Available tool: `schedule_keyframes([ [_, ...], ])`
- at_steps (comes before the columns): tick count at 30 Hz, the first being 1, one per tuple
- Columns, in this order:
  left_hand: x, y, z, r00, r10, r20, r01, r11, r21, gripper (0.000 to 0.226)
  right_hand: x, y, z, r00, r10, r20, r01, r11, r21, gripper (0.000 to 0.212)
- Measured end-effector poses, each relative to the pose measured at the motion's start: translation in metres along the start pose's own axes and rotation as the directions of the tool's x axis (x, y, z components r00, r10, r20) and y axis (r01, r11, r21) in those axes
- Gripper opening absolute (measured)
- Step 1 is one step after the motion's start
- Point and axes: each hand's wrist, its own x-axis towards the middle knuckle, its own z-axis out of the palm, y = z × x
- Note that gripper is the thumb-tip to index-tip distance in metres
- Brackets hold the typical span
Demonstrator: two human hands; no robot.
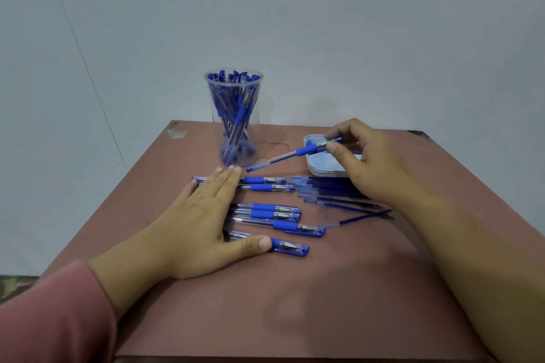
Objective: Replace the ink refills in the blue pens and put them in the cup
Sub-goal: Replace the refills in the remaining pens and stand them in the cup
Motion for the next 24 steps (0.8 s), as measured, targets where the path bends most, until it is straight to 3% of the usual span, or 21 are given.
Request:
schedule_keyframes([
  [5, 0.000, 0.003, 0.000, 1.000, -0.024, 0.012, 0.023, 1.000, 0.014, 0.122, 0.012, -0.011, -0.009, 0.981, 0.035, -0.193, 0.003, 0.981, 0.194, 0.017],
  [11, 0.001, 0.004, -0.001, 1.000, -0.024, 0.005, 0.024, 1.000, -0.010, 0.123, 0.064, -0.034, -0.025, 0.922, -0.011, -0.387, 0.104, 0.970, 0.221, 0.011],
  [20, 0.001, 0.003, -0.001, 1.000, -0.016, 0.010, 0.016, 1.000, 0.010, 0.118, 0.115, -0.055, 0.006, 0.931, -0.119, -0.345, 0.169, 0.978, 0.120, 0.018],
  [24, 0.002, 0.001, -0.001, 1.000, -0.007, 0.007, 0.007, 1.000, 0.010, 0.118, 0.125, -0.057, 0.024, 0.951, -0.143, -0.276, 0.179, 0.977, 0.112, 0.011],
])
